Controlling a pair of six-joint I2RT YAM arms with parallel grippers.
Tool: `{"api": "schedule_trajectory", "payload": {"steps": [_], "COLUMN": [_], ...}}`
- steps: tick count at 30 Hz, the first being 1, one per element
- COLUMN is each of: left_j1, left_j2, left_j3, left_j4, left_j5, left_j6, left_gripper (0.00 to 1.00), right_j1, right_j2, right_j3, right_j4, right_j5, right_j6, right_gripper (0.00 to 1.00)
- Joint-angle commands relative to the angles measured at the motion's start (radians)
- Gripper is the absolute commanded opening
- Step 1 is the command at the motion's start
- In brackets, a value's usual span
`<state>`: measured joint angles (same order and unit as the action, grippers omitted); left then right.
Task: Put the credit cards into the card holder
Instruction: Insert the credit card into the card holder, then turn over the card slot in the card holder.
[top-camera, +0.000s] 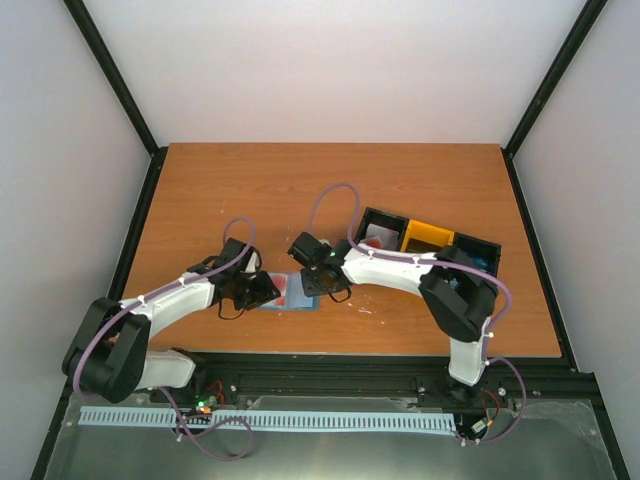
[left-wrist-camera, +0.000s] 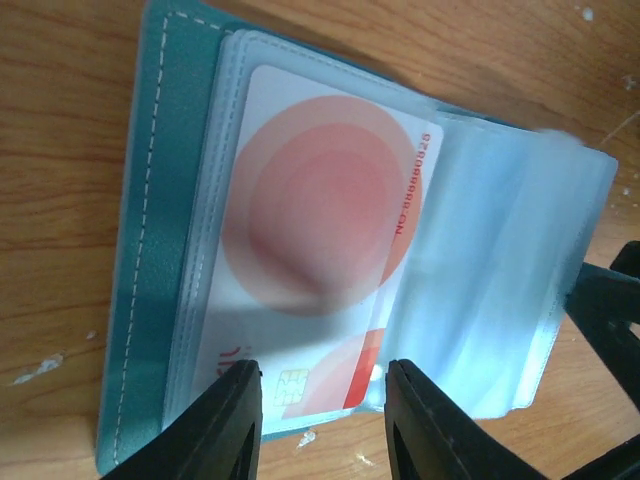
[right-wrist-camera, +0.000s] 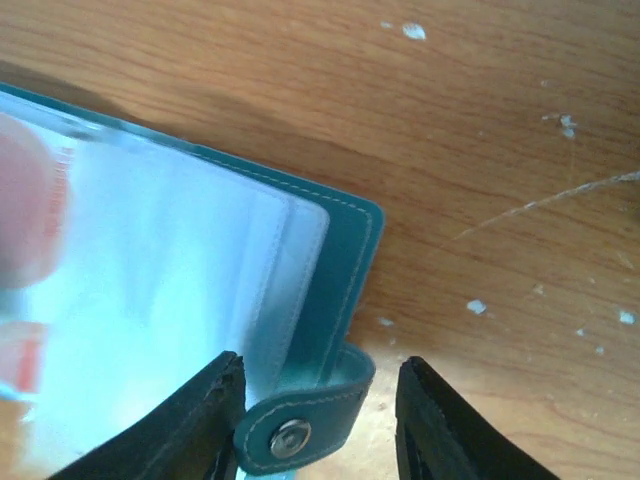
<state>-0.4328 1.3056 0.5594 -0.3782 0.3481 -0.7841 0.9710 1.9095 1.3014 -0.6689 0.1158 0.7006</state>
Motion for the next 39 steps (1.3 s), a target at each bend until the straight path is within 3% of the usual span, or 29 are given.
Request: {"api": "schedule_trajectory", "payload": {"steps": [1,3,8,12,18,24,39], "left_j1": [-0.001,-0.001,-0.001,-0.001,-0.001,-0.001,-0.001], "left_j2": [-0.06,-0.087,-0.119,-0.109,-0.067,-0.015,0.054], "left_j3": [0.036,0.051,0.08,0.064,0.037,0.023,0.032], "left_j4": [-0.018,-0.03,-0.103,-0.126,-0.134,-0.126,-0.096], "left_j5": [-0.003,-0.018,-0.13,-0.187,-0.215,-0.212,-0.176], "left_j6": [-0.004,-0.004,-0.039,-0.055,-0.066,-0.051,-0.037], "left_gripper": [0.36,0.37,0.4,0.4,0.38,0.38,0.37], "right_j1": [0.003,0.0,-0.002,-0.008,-0.021,-0.026,-0.026], "right_j2": [-0.126,-0.136,-0.119,-0.087,-0.039,-0.002,0.037], "right_j3": [-0.057,-0.063,-0.068,-0.089,-0.077,-0.061,0.006], "right_j4": [0.153,0.183,0.209,0.251,0.198,0.162,0.058], "right_j5": [-0.065,-0.097,-0.137,-0.206,-0.207,-0.194,-0.098], "right_j6": [0.004,0.009,0.023,0.047,0.075,0.064,0.027], "right_gripper": [0.36,0.3,0.39,0.23,0.22,0.35,0.44]}}
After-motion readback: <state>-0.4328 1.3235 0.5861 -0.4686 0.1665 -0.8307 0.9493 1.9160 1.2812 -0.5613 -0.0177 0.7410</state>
